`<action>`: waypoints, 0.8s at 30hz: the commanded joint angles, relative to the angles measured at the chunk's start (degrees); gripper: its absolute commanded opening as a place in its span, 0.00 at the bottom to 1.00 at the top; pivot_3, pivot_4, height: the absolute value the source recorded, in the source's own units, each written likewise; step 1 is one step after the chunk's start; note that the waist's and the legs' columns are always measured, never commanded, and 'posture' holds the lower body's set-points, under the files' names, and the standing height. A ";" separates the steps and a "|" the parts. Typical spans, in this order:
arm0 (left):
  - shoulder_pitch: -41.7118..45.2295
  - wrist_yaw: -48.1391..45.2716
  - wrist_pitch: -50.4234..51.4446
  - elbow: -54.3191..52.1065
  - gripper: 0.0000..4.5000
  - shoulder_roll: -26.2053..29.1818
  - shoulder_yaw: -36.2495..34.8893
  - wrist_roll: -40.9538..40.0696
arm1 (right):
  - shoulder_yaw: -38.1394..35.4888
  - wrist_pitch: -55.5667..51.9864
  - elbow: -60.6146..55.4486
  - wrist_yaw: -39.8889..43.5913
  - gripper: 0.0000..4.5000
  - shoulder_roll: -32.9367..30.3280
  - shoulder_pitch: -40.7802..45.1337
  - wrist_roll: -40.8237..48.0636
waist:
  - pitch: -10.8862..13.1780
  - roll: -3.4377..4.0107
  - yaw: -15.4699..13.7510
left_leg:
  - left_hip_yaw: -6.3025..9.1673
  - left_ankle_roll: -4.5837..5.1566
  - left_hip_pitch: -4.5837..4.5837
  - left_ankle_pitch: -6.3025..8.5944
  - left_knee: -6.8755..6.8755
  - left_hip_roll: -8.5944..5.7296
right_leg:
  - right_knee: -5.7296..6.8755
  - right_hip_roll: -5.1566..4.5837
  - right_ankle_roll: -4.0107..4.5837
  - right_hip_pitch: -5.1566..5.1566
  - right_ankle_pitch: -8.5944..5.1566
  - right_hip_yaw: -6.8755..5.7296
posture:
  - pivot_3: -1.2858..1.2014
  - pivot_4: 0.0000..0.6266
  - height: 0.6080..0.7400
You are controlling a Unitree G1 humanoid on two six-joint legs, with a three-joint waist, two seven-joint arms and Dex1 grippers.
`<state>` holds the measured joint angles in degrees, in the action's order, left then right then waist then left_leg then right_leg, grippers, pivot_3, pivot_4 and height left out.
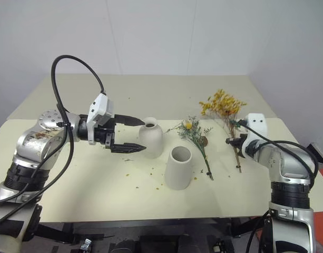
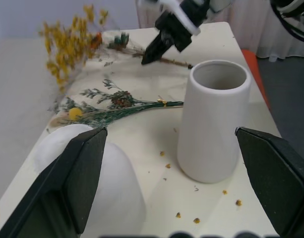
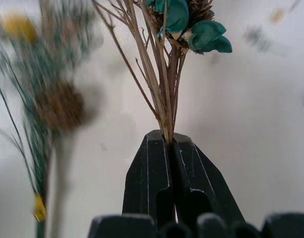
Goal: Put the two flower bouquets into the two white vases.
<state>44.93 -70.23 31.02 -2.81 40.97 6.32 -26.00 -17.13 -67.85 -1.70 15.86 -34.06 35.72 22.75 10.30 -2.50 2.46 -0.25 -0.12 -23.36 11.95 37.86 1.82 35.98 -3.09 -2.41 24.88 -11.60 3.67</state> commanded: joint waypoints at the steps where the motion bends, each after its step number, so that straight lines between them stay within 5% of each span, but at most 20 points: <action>1: 2.11 0.54 -1.62 0.83 1.00 1.39 -2.63 0.73 | -5.45 5.30 -8.75 -1.44 0.01 1.76 2.83 2.13 | 0.00 0.00 0.06 | 0.00 0.00 -0.02 0.00 0.00 0.00 | 0.03 0.00 0.00 0.05 0.00 0.02 | 0.52 0.24 1.00; 8: 2.97 0.78 -3.27 4.00 1.00 3.88 -3.43 2.99 | -3.97 16.65 -13.37 -1.55 0.01 10.22 10.54 4.88 | 0.01 0.02 0.36 | -0.02 0.00 -0.04 0.00 -0.02 0.03 | 0.09 0.05 0.00 0.16 0.00 0.06 | 0.52 0.24 1.00; 24: -0.85 8.17 3.98 -2.54 1.00 6.20 -5.86 4.16 | 10.37 42.14 3.24 4.30 0.01 32.32 19.17 3.18 | 0.03 0.07 0.20 | 0.01 -0.01 -0.23 0.00 -0.04 0.05 | 0.14 0.03 0.43 0.37 0.26 0.02 | 0.52 0.24 1.00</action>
<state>43.95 -62.75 34.48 -2.66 46.13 3.11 -20.69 -7.48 -28.88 2.86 19.13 -2.35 54.37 25.95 10.33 -2.43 2.66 -0.23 -0.12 -23.62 11.94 37.83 1.88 36.15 -3.05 -1.97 25.27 -11.33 3.69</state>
